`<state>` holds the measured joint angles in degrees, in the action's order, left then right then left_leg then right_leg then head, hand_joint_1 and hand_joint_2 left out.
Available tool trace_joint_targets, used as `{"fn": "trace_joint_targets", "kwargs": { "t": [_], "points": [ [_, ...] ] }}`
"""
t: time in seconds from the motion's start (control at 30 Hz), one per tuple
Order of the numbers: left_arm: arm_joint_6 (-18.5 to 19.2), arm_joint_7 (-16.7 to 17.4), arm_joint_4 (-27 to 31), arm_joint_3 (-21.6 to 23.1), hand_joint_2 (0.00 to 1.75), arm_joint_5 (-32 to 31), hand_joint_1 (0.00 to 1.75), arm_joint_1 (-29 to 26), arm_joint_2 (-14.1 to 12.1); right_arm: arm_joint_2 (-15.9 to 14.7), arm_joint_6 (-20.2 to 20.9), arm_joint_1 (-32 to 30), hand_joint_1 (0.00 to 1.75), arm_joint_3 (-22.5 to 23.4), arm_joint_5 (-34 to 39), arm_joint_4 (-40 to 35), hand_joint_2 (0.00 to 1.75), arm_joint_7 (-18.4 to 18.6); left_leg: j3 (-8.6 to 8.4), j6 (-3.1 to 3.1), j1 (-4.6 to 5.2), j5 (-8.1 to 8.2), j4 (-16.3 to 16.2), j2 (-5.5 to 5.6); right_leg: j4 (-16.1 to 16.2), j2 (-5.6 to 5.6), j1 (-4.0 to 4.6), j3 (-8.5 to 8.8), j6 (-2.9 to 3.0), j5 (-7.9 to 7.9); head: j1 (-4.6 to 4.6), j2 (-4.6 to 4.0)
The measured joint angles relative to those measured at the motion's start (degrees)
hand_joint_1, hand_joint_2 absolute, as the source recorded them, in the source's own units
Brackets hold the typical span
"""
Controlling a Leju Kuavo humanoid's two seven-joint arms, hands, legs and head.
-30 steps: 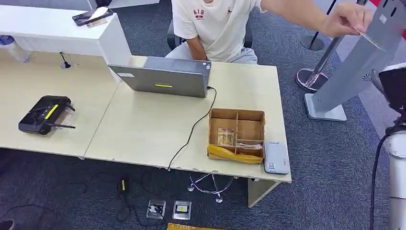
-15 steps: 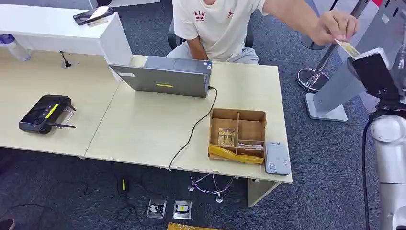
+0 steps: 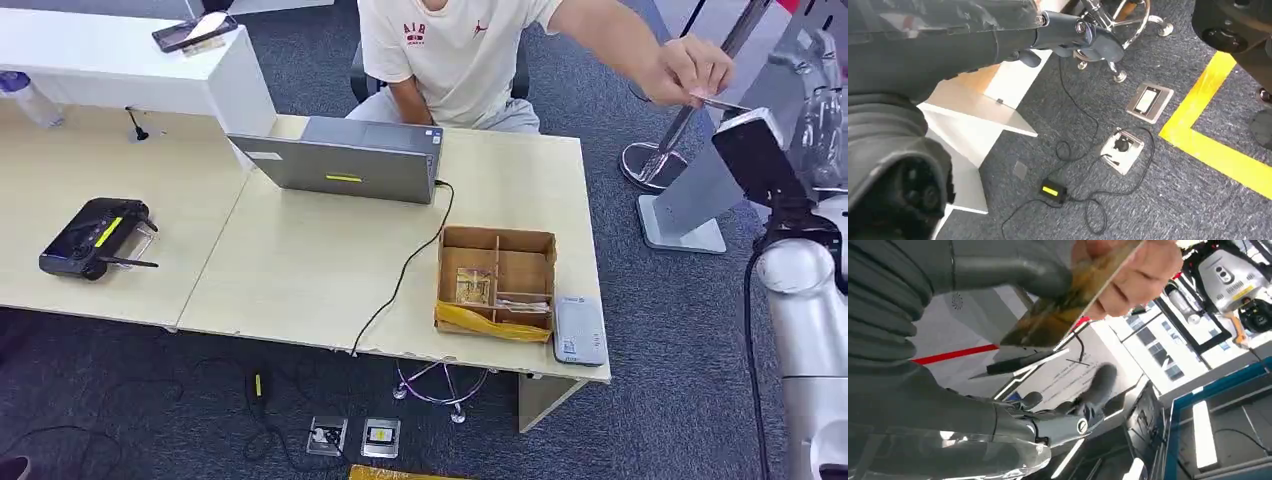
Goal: Pass the card to the sensor for recognition and then transmit it.
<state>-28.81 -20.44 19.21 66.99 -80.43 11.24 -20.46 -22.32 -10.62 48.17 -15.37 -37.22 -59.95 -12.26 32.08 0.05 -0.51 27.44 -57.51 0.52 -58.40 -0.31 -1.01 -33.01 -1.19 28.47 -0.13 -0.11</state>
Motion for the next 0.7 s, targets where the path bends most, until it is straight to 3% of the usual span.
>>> {"fn": "trace_joint_targets", "kwargs": {
  "t": [0.7],
  "points": [
    [1.1,0.0,2.0,0.0,0.00,0.2,0.00,-0.1,-0.6,0.1,0.4,-1.1,1.75,-1.5,0.6,1.4,1.75,2.1,-0.01,0.00,0.00,0.00,0.0,-0.01,0.0,0.04,0.00,-0.05,0.00,0.00,0.02,0.00]
  ]
}}
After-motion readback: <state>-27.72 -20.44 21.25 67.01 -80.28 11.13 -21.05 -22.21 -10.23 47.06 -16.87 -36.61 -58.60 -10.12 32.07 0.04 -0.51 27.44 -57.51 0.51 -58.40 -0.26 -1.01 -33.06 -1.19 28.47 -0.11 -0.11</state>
